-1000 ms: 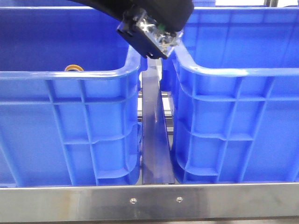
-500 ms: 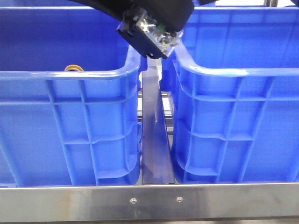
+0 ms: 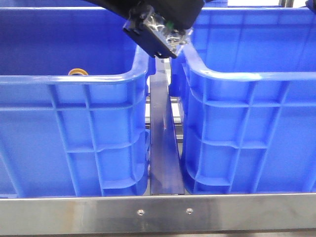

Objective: Pick red and yellow buttons and place in box
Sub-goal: 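Grasp the red button with the right gripper from the left gripper, then lower the red button into the empty bin and open the right gripper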

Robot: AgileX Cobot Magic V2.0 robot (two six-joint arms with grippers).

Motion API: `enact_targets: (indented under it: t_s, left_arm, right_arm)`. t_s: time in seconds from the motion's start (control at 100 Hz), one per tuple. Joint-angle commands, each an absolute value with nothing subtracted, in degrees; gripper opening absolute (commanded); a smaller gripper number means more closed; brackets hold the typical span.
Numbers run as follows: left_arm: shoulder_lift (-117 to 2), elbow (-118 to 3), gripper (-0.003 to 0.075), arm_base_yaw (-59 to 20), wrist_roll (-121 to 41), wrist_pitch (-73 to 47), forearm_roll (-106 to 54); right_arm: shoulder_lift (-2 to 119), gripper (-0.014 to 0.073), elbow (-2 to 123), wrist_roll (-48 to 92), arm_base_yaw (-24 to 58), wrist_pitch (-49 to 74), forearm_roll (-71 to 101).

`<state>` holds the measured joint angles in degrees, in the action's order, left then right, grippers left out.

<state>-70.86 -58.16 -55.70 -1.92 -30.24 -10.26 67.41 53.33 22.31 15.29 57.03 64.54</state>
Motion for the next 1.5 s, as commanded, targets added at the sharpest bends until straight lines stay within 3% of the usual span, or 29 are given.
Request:
enact_targets:
  t_s: [0.0,0.08,0.26,0.37,0.61,0.77,1.1,1.49]
  left_arm:
    - [-69.6,-59.8,0.0085,-56.1,-1.8,-26.6,-11.2]
    - [-69.6,-59.8,0.0119,-56.1,-1.8,-27.0,-11.2]
    - [-69.6,-59.8,0.0418,-56.1,-1.8,-27.0,-11.2]
    - [-69.6,-59.8,0.0503,-56.1,-1.8,-27.0,-11.2]
    - [-69.6,-59.8,0.0503,-56.1,-1.8,-27.0,-11.2]
    - [-69.6,-59.8,0.0502,-56.1,-1.8,-26.9,-11.2]
    - [-69.6,-59.8,0.0501,-56.1,-1.8,-26.0,-11.2]
    - [-69.6,-59.8,0.0501,-56.1,-1.8,-25.8,-11.2]
  right_arm:
    - [66.3,0.0148,55.3,23.1,15.4,58.3,70.4]
    - [66.3,0.0148,55.3,23.1,15.4,58.2,70.4]
    - [66.0,0.0148,55.3,23.3,15.2,58.0,70.4]
    - [65.9,0.0148,56.0,23.5,12.8,58.9,70.1]
    - [65.9,0.0148,62.9,26.1,2.2,63.1,63.1]
    - [65.9,0.0148,65.5,32.9,-2.8,55.6,57.1]
    - [67.7,0.0148,60.1,44.9,-1.6,31.8,52.3]
    - [81.8,0.0148,58.7,48.5,5.3,3.9,52.5]
